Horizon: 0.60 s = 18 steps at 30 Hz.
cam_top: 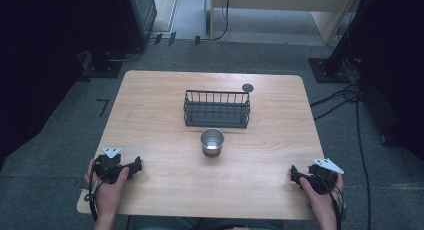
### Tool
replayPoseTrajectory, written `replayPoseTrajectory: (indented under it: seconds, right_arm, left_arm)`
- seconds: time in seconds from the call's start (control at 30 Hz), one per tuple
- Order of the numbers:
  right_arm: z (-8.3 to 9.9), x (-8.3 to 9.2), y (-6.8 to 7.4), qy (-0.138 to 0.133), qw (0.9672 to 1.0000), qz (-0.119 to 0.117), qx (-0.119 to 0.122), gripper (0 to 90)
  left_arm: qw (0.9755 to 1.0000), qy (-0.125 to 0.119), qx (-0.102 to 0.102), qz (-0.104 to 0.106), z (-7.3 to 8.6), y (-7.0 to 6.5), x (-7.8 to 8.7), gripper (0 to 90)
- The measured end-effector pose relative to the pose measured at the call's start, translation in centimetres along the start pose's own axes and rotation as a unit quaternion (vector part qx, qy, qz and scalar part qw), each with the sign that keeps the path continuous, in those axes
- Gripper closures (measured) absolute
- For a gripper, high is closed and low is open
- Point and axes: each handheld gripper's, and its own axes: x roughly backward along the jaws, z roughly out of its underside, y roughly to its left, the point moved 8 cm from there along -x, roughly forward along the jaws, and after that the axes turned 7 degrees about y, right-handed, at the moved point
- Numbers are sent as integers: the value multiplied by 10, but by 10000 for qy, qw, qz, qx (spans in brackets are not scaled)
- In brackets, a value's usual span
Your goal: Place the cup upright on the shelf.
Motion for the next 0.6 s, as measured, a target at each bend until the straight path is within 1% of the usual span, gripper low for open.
replayPoseTrajectory:
  seconds: [0.2,0.3,0.33,0.37,0.4,0.43,0.53,0.6]
  right_arm:
    - [0,-1,0,16,10000,-47,64,40]
    - [0,0,1,38,10000,-61,59,38]
    - [-1,1,2,113,9999,-79,9,38]
    - [-1,1,2,113,9999,-79,9,38]
    - [-3,2,5,98,9997,-203,-21,34]
    - [-4,3,7,73,9997,-238,-18,33]
    - [-7,6,9,37,9997,-240,11,33]
    - [-14,9,13,-22,9997,-261,26,34]
  left_arm:
    - [10000,0,-1,1,0,0,0,0]
    - [10000,0,1,1,0,0,0,0]
    - [10000,0,0,0,0,0,0,0]
    - [10000,0,0,0,0,0,0,0]
    - [10000,0,0,1,0,0,0,0]
    - [10000,0,-1,0,0,0,0,0]
    - [10000,0,0,1,0,0,0,0]
    - [10000,0,1,1,0,0,0,0]
